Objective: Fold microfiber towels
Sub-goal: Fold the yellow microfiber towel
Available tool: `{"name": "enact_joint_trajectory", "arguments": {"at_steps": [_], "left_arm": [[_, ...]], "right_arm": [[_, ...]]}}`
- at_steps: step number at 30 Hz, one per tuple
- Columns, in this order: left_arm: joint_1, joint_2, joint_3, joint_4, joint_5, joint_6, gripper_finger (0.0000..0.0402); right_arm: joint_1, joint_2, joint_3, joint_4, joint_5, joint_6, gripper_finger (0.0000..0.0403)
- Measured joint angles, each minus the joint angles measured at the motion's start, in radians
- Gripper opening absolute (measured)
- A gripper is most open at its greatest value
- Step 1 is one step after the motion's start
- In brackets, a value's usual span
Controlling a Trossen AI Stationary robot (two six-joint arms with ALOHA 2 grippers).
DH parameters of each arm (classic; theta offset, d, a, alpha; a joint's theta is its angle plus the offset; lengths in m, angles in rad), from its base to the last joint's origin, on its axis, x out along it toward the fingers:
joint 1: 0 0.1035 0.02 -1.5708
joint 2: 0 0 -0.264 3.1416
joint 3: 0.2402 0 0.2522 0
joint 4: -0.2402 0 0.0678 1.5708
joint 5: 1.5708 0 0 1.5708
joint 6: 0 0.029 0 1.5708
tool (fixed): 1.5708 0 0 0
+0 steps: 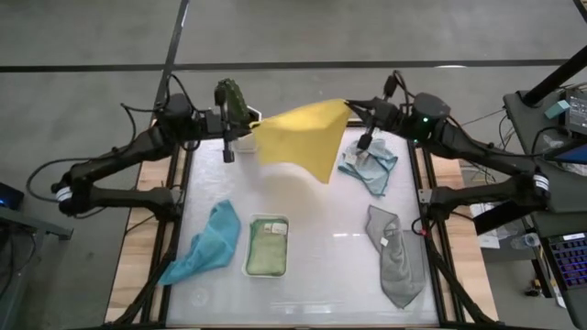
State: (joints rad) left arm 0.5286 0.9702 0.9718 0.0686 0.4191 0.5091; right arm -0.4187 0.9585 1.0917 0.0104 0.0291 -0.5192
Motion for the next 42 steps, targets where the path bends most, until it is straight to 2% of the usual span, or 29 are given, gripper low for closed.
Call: {"name": "enact_joint_trajectory", "arguments": {"at_steps": [4,10,13,15,18,22,29,36,42], "left_arm": [[0.002,-0.024,-0.016,-0.110,0.022,0.022,0.0000],[-0.004,-0.062,-0.062,-0.355,0.169,0.012,0.0000],[-0.026,-0.073,-0.122,-0.363,0.226,-0.055,0.0000],[-0.049,-0.074,-0.160,-0.353,0.230,-0.080,0.0000],[-0.086,-0.071,-0.207,-0.270,0.231,-0.106,0.0000],[-0.080,-0.050,-0.224,-0.169,0.217,-0.109,0.0000],[0.054,-0.012,-0.166,-0.141,0.182,-0.044,0.0000],[0.196,0.067,-0.032,-0.084,0.176,-0.031,0.0000],[0.206,0.109,0.072,-0.094,0.213,-0.032,0.0000]], "right_arm": [[0.001,-0.022,0.041,-0.152,-0.044,-0.010,0.0008],[0.004,-0.043,0.000,-0.440,-0.288,0.140,0.0008],[0.024,-0.049,-0.075,-0.480,-0.428,0.218,0.0008],[0.052,-0.052,-0.127,-0.467,-0.477,0.248,0.0008],[0.084,-0.052,-0.178,-0.405,-0.463,0.276,0.0008],[0.083,-0.052,-0.196,-0.318,-0.358,0.257,0.0008],[0.023,-0.024,-0.166,-0.210,-0.154,0.126,0.0008],[-0.082,0.035,-0.096,-0.086,-0.096,0.032,0.0008],[-0.098,0.038,0.027,-0.154,-0.119,0.009,0.0008]]}}
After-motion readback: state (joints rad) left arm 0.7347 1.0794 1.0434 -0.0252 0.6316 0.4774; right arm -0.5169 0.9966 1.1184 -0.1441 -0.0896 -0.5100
